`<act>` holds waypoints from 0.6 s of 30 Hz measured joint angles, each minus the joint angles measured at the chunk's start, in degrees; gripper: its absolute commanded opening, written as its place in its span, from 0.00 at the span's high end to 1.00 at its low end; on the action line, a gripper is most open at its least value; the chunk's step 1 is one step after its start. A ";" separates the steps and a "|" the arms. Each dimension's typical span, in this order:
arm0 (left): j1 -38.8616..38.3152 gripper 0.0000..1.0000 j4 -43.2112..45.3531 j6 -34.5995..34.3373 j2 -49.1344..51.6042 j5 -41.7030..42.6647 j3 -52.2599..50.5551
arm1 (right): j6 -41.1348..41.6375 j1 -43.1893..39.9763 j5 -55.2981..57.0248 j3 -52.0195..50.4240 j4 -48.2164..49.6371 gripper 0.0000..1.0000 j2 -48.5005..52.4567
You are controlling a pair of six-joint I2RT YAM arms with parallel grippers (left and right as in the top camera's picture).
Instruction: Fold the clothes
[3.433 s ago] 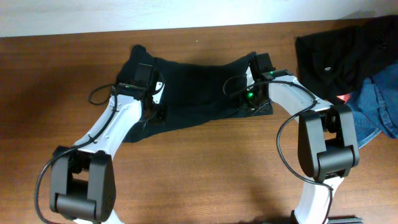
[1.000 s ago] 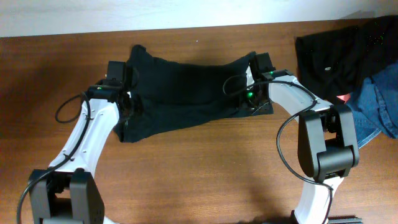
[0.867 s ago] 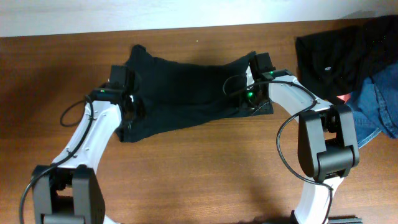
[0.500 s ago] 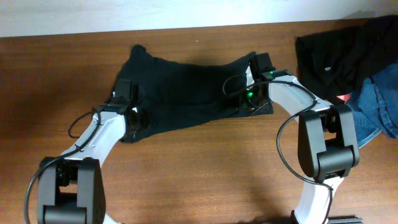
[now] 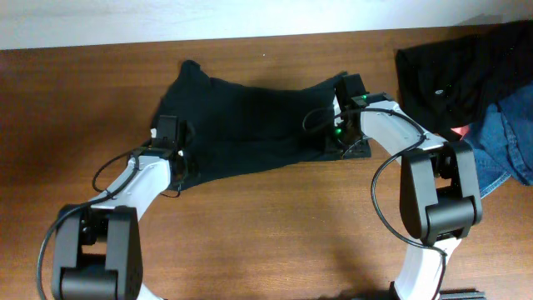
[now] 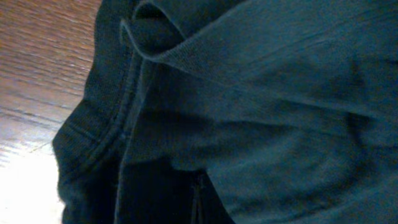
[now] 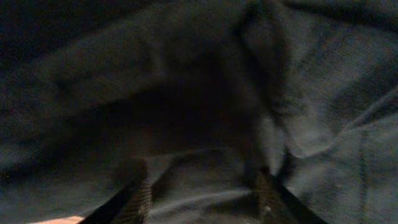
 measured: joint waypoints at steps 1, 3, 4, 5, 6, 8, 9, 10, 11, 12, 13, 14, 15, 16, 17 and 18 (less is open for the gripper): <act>-0.02 0.99 0.28 0.00 0.57 -0.15 0.07 | 0.11 -0.02 0.63 -0.02 -0.02 0.61 0.00; -0.07 0.99 0.90 0.00 0.79 -0.37 0.07 | 0.11 -0.09 1.33 -0.11 0.02 0.62 0.00; -0.07 0.99 1.01 0.00 0.90 -0.42 0.07 | 0.11 -0.09 1.57 -0.11 0.04 0.62 0.00; -0.07 0.99 1.11 0.00 1.01 -0.44 0.11 | 0.11 -0.09 1.79 -0.13 0.04 0.62 0.00; -0.07 1.00 1.22 0.00 1.09 -0.55 0.17 | 0.13 -0.09 1.95 -0.15 0.02 0.62 0.00; -0.13 1.00 1.42 0.00 1.31 -0.79 0.39 | 0.11 -0.09 2.14 -0.15 -0.11 0.63 0.00; -0.11 0.99 1.70 0.00 1.42 -0.83 0.46 | 0.11 -0.09 2.23 -0.15 -0.26 0.63 0.00; -0.11 0.99 1.92 0.00 1.53 -0.85 0.55 | 0.13 -0.09 2.38 -0.15 -0.46 0.63 0.00; -0.11 0.99 2.01 0.00 1.60 -1.01 0.61 | 0.11 -0.09 2.43 -0.15 -0.63 0.63 -0.04; -0.11 0.99 2.08 0.00 1.62 -1.03 0.61 | 0.13 -0.09 2.60 -0.15 -0.81 0.62 -0.09; -0.04 0.99 2.10 0.00 1.62 -1.01 0.61 | 0.11 -0.09 2.95 -0.20 -1.07 0.59 -0.11; 0.02 0.99 2.10 0.00 1.62 -0.98 0.61 | 0.24 -0.09 3.48 -0.24 -1.42 0.57 -0.11; 0.09 0.99 2.10 0.00 1.62 -0.87 0.61 | 0.13 -0.11 4.13 -0.28 -1.84 0.56 -0.11; 0.22 0.99 2.10 0.00 1.62 -0.74 0.61 | 0.24 -0.13 4.83 -0.33 -2.21 0.56 -0.13; 0.33 0.99 2.12 0.00 1.62 -0.55 0.61 | 0.28 -0.13 5.55 -0.48 -2.43 0.57 -0.20; 0.52 0.99 2.12 0.00 1.62 -0.28 0.66 | 0.37 -0.13 6.08 -0.79 -2.54 0.57 -0.33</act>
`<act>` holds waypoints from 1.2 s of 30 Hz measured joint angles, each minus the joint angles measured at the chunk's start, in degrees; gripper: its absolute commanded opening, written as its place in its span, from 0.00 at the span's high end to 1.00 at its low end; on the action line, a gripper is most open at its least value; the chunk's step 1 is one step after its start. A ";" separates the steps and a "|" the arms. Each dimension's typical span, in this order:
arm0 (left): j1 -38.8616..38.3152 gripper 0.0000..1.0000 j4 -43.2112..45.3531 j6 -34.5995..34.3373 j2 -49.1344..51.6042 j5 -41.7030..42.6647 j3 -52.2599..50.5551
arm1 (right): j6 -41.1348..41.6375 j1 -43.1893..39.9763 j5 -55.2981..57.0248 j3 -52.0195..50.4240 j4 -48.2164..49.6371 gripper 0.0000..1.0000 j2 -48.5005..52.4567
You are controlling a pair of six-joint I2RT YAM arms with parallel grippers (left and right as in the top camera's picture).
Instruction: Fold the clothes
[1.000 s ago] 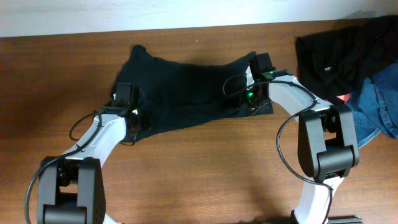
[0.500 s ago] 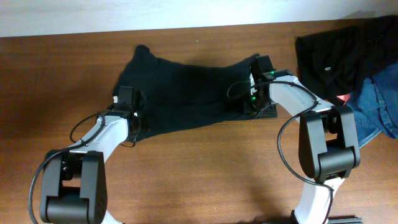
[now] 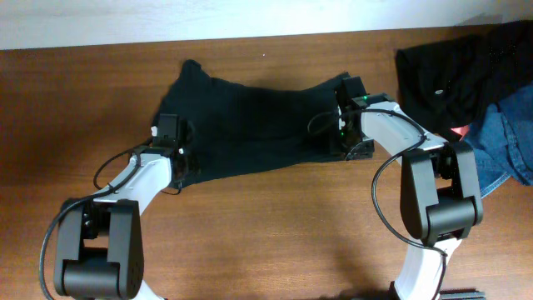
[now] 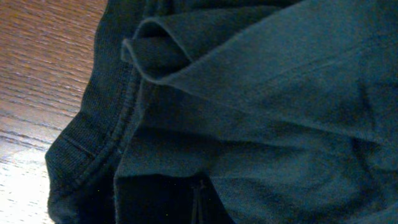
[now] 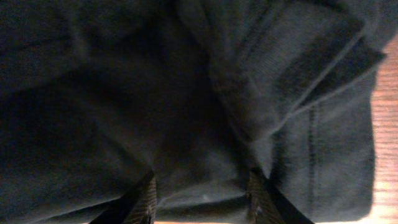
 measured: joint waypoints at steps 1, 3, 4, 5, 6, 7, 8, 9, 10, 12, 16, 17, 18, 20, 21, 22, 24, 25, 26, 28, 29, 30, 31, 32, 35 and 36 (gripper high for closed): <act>0.17 1.00 0.02 0.00 0.04 0.20 0.04 | 0.07 0.00 0.37 -0.20 -0.15 0.57 -0.15; 0.63 1.00 0.02 0.00 0.07 0.85 0.11 | 0.33 0.00 0.90 -0.87 -0.55 0.57 -0.61; 0.85 0.99 0.00 -0.02 0.09 1.11 0.17 | 0.59 0.00 1.09 -1.16 -0.74 0.57 -0.81; 1.09 0.99 0.00 0.00 0.11 1.31 0.22 | 0.92 0.00 1.29 -1.40 -1.09 0.57 -0.96; 1.40 0.99 0.02 -0.02 0.15 1.51 0.26 | 1.05 0.00 1.38 -1.51 -1.51 0.57 -1.05; 1.73 1.00 0.00 -0.02 0.22 1.66 0.31 | 1.22 0.00 1.53 -1.55 -2.21 0.57 -1.07; 2.08 1.00 -0.04 -0.02 0.24 1.75 0.35 | 1.27 0.00 1.57 -1.55 -2.58 0.57 -1.07; 2.45 1.00 -0.11 -0.02 0.31 1.92 0.44 | 1.31 0.00 1.68 -1.55 -2.86 0.57 -1.07; 2.89 1.00 -0.22 -0.02 0.33 2.25 0.55 | 1.42 0.00 1.68 -1.55 -3.02 0.57 -1.07; 3.34 0.99 -0.28 -0.02 0.37 3.02 0.63 | 1.46 0.00 1.68 -1.55 -2.89 0.57 -1.07; 3.76 1.00 -3.17 0.02 0.74 3.65 2.21 | 1.44 0.00 1.68 -1.53 -2.89 0.57 -1.07; 3.93 1.00 -4.63 0.02 0.85 3.63 2.75 | 1.44 0.00 1.68 -1.40 -3.08 0.56 -1.07; 4.15 1.00 -7.04 0.02 0.85 3.65 3.50 | 1.46 0.00 1.70 -1.03 -3.91 0.56 -1.07; 4.48 0.99 -11.63 0.02 0.83 3.65 5.77 | 1.44 0.00 1.84 0.39 -6.36 0.55 -1.07; 4.57 0.99 -13.44 0.02 0.72 3.69 7.39 | 1.46 0.00 1.92 1.44 -7.50 0.55 -1.07; 4.68 0.98 -14.75 0.04 0.42 3.89 9.53 | 1.44 0.00 1.92 2.84 -8.74 0.54 -1.07; 4.74 0.89 -16.41 0.17 -1.05 4.63 14.08 | 1.46 -0.02 1.95 6.38 -11.41 0.51 -1.07; 4.74 0.85 -16.90 0.17 -2.23 5.16 16.55 | 1.51 0.00 1.97 8.57 -12.98 0.50 -1.07; 4.74 0.78 -17.09 0.26 -3.21 5.55 18.43 | 1.49 0.00 2.01 10.47 -14.16 0.48 -1.05; 4.72 0.60 -16.85 0.70 -6.01 6.12 22.47 | 1.68 0.00 2.16 14.49 -16.68 0.37 -1.07; 4.72 0.59 -16.28 1.09 -7.23 6.34 24.00 | 1.66 0.00 2.23 16.52 -17.88 0.32 -1.07; 4.72 0.59 -15.47 1.42 -8.35 6.54 25.38 | 1.70 -0.02 2.32 18.43 -18.84 0.26 -1.07; 4.72 0.55 -14.60 1.77 -9.18 6.67 26.69 | 1.68 0.00 2.34 20.50 -19.67 0.20 -1.07; 4.72 0.55 -13.53 2.67 -9.75 6.73 27.80 | 1.49 0.00 2.34 22.82 -20.02 0.17 -1.07; 4.74 0.55 -9.35 4.96 -10.03 7.80 29.79 | 1.09 -0.02 2.34 27.41 -20.02 0.14 -1.07; 4.72 0.55 -8.48 5.55 -9.73 8.31 30.14 | 0.85 -0.07 2.34 28.83 -19.96 0.14 -1.05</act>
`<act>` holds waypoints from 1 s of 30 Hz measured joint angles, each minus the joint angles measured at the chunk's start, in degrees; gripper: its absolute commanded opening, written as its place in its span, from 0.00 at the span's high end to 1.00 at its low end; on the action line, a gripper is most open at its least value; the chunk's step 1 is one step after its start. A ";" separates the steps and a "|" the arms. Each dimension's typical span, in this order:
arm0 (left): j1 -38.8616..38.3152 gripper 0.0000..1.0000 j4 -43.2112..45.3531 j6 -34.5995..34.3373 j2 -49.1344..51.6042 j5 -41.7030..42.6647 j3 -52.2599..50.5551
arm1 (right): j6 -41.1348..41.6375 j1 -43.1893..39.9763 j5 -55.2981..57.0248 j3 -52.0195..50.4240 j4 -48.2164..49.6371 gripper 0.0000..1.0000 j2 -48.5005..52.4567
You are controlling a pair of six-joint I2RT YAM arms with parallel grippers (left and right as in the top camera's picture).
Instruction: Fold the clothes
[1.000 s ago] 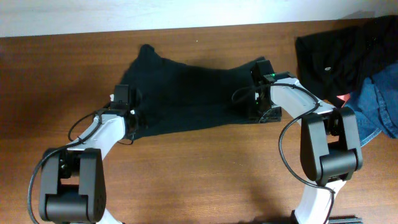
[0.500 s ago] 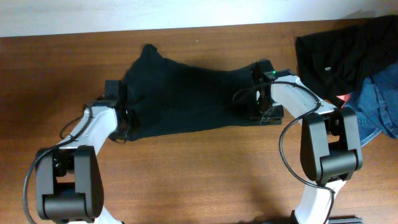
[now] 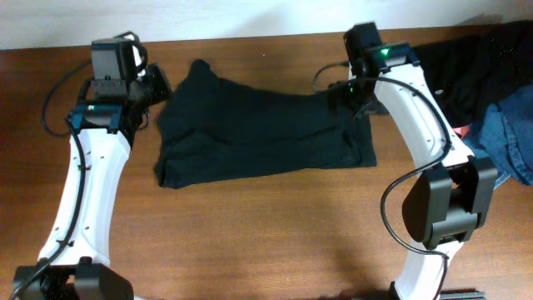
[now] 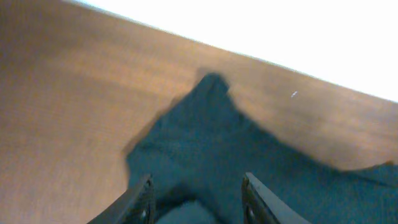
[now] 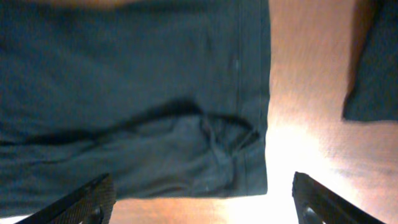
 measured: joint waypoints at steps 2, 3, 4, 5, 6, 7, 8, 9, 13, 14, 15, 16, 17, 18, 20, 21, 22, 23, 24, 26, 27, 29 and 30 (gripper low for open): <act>0.02 0.55 1.79 0.79 1.07 0.96 0.55 | -0.55 0.00 0.02 1.79 0.28 0.12 -0.02; 0.02 0.55 2.75 1.07 1.97 1.33 0.98 | -0.81 -0.04 0.00 2.43 0.52 0.12 -0.02; 0.07 0.55 3.87 1.46 3.96 1.95 2.03 | -1.14 -0.04 0.00 3.04 1.42 0.11 -0.02; 0.07 0.55 4.15 1.51 4.42 2.03 2.23 | -1.20 -0.07 0.02 3.19 1.88 0.11 -0.02; 0.07 0.56 4.44 1.68 6.10 2.45 3.08 | -1.33 -0.11 0.00 3.23 2.82 0.11 -0.02; 0.07 0.55 4.66 1.86 7.67 2.89 4.07 | -1.44 -0.17 -0.02 3.23 4.11 0.11 -0.02; 0.07 0.55 4.92 2.08 9.64 3.56 5.49 | -1.81 -0.31 -0.02 3.23 5.46 0.11 -0.02; 0.07 0.55 5.11 2.19 11.58 4.15 7.02 | -2.27 -0.50 -0.07 3.23 6.58 0.11 -0.02; 0.07 0.59 6.05 2.86 20.46 6.64 15.19 | -3.37 -2.38 -0.44 3.23 11.41 0.11 -0.02; 0.07 0.60 6.21 2.95 22.32 7.13 17.20 | -3.58 -2.93 -0.48 3.23 12.24 0.11 -0.02; 0.07 0.60 6.19 3.17 24.15 7.61 19.23 | -3.87 -3.67 -0.55 3.23 13.18 0.11 -0.02; 0.07 0.61 6.34 3.34 26.08 8.13 21.42 | -3.91 -4.61 -0.74 3.23 14.29 0.11 -0.02; 0.07 0.61 6.34 3.37 28.13 8.83 23.74 | -4.09 -5.49 -1.18 3.23 15.23 0.11 -0.02; 0.07 0.60 6.60 3.41 29.46 9.27 25.24 | -4.11 -6.34 -1.77 3.23 16.06 0.11 -0.02; 0.07 0.57 6.97 3.41 32.65 10.12 28.70 | -4.11 -7.98 -3.21 3.26 18.08 0.11 0.04; 0.07 0.54 7.26 3.45 34.12 10.40 30.14 | -4.13 -8.66 -3.76 3.28 18.75 0.11 0.15; 0.07 0.52 7.63 3.67 35.60 10.62 31.41 | -4.09 -9.25 -4.17 3.37 19.41 0.11 0.48; 0.07 0.49 8.13 3.61 36.89 10.88 32.41 | -4.13 -9.66 -4.61 3.56 20.00 0.11 0.92; 0.07 0.45 8.76 3.78 38.23 11.02 33.11 | -4.11 -9.92 -4.94 3.65 20.68 0.11 1.55; 0.07 0.43 10.14 3.89 40.09 11.21 33.51 | -4.33 -9.99 -5.46 3.87 21.51 0.11 3.19; 0.07 0.43 10.88 3.80 40.96 11.30 33.51 | -4.37 -9.94 -5.73 3.93 22.08 0.12 4.44; 0.07 0.43 12.17 3.80 42.51 11.41 33.51 | -4.48 -9.90 -6.19 3.93 22.84 0.11 6.82; 0.07 0.42 12.57 3.80 43.28 11.39 33.53 | -4.55 -9.86 -6.43 3.93 23.04 0.11 8.26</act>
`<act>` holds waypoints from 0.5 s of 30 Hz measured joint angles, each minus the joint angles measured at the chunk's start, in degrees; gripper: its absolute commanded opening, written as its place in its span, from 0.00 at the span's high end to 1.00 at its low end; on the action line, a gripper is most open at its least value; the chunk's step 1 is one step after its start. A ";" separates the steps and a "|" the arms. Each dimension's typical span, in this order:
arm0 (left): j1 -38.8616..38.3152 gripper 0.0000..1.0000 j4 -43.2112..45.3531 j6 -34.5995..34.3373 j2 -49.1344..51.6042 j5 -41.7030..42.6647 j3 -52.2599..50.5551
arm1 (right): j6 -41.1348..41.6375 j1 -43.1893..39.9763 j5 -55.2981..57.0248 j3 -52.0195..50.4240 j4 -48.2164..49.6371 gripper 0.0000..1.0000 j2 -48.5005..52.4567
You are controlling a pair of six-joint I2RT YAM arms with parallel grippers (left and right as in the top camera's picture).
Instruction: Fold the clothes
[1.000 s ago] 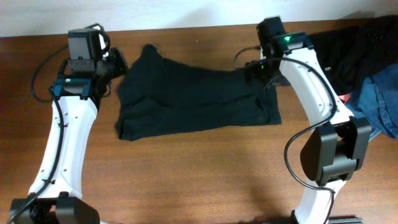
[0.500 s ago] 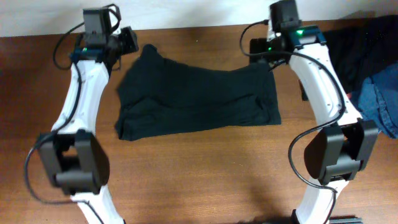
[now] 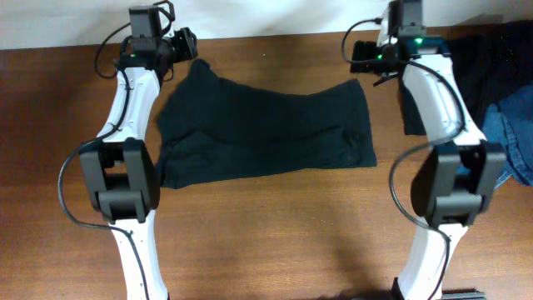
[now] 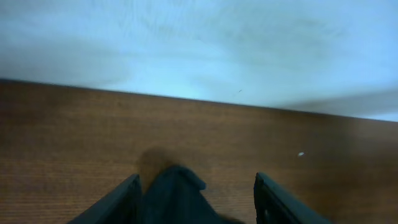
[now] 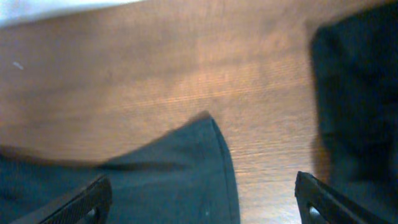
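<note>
A dark teal garment [image 3: 266,133] lies spread flat in the middle of the wooden table [image 3: 266,242]. Over its far left corner hangs my left gripper [image 3: 185,43], open. In the left wrist view that pointed corner [image 4: 174,193] shows low between the spread fingers [image 4: 124,202], and the left gripper [image 4: 196,182] holds nothing. My right gripper [image 3: 360,57] hovers open just beyond the far right corner. In the right wrist view this corner [image 5: 193,174] lies between the wide-apart fingers [image 5: 87,202] of the right gripper [image 5: 202,182], untouched.
A heap of black clothing [image 3: 466,58] fills the table's far right, with blue jeans [image 3: 512,142] below it; the black cloth [image 5: 354,93] also shows close beside the right gripper. The table's far edge meets a white wall [image 3: 266,17].
Both arms have moved farther back: the left gripper now sits over the garment's far left tip, the right one just past the far right corner. That right corner lies flatter. Both stay open.
At first both grippers were low on the garment's near corners, cloth filling the wrist views, and the cloth lay bunched. Then they sat slightly farther apart. A second ago both were raised and open near the back, the garment spread out. Now they hover at its far corners.
</note>
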 measured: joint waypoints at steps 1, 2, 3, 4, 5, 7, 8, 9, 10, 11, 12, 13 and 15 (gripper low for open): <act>0.00 0.42 0.09 0.00 0.63 0.00 0.00 | -0.02 0.00 -0.15 0.00 0.04 0.12 1.42; 0.00 0.43 0.15 0.00 1.25 0.00 0.00 | -0.07 0.00 -0.15 0.00 0.02 0.11 2.40; 0.00 0.43 0.15 0.00 1.97 0.00 0.00 | -0.07 0.00 -0.20 0.00 0.00 0.12 3.48; 0.00 0.43 0.13 0.00 2.62 0.00 0.00 | -0.07 0.00 -0.22 0.00 0.00 0.11 4.63; 0.00 0.43 0.11 0.09 3.21 0.00 0.02 | -0.04 0.00 -0.24 0.00 0.00 0.11 5.46; 0.00 0.43 0.09 0.76 4.52 0.00 0.04 | -0.04 0.00 -0.33 -0.02 0.02 0.11 6.73; 0.00 0.43 -0.02 1.31 5.09 0.00 0.04 | -0.07 0.00 -0.33 -0.02 0.13 0.11 7.30; 0.00 0.43 -0.13 1.99 5.75 0.00 0.07 | -0.09 0.00 -0.33 -0.02 0.33 0.11 7.65; 0.00 0.43 -0.33 2.62 6.21 0.00 0.07 | -0.22 0.00 -0.35 -0.02 0.46 0.11 7.93; 0.00 0.43 -0.46 3.32 6.67 0.00 0.07 | -0.33 0.02 -0.33 -0.02 0.76 0.11 8.15; 0.00 0.43 -0.50 3.93 6.91 0.00 0.07 | -0.44 0.02 -0.33 -0.02 1.07 0.11 8.28; 0.00 0.43 -0.50 4.50 7.15 0.00 0.07 | -0.61 0.09 -0.33 -0.02 1.27 0.11 8.39; 0.00 0.43 -0.48 5.35 7.37 0.00 0.09 | -0.68 0.17 -0.33 -0.02 1.46 0.11 8.48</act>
